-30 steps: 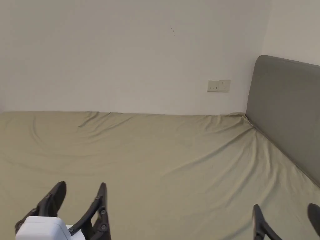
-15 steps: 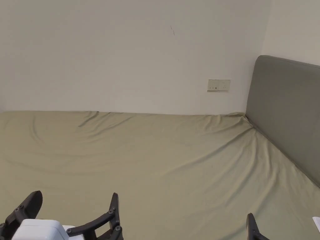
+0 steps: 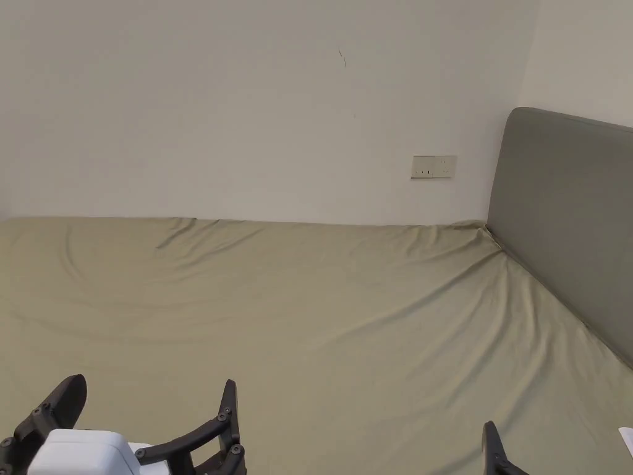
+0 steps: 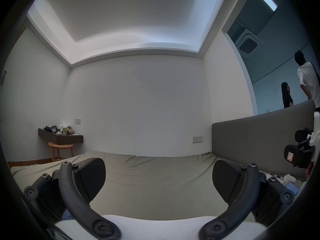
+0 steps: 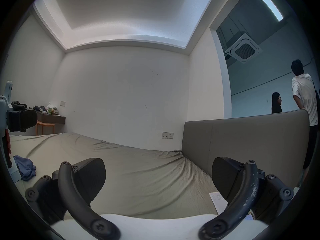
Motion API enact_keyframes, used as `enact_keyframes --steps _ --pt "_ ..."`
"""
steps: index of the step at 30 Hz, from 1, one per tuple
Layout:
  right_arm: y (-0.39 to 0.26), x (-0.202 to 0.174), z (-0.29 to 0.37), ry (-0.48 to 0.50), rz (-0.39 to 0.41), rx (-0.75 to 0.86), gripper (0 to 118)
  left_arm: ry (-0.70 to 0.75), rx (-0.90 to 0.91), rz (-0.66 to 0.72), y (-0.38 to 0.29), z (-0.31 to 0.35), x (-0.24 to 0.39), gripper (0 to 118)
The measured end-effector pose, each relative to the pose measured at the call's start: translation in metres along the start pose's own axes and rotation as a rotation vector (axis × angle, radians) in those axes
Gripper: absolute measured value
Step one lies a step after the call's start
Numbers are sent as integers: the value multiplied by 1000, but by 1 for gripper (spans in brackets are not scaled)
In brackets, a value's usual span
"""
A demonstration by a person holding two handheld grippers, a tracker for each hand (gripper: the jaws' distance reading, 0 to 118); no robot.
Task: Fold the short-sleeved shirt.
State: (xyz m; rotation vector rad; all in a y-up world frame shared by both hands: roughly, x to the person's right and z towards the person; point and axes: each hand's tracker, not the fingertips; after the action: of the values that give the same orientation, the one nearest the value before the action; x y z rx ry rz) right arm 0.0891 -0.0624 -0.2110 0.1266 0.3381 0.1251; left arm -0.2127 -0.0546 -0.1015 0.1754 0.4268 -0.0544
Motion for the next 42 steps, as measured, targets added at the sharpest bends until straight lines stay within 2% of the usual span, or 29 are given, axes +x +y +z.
enact_keyframes --steps 42 --pt "-5 2 0 -3 -21 -16 118 0 -14 -8 -3 0 1 118"
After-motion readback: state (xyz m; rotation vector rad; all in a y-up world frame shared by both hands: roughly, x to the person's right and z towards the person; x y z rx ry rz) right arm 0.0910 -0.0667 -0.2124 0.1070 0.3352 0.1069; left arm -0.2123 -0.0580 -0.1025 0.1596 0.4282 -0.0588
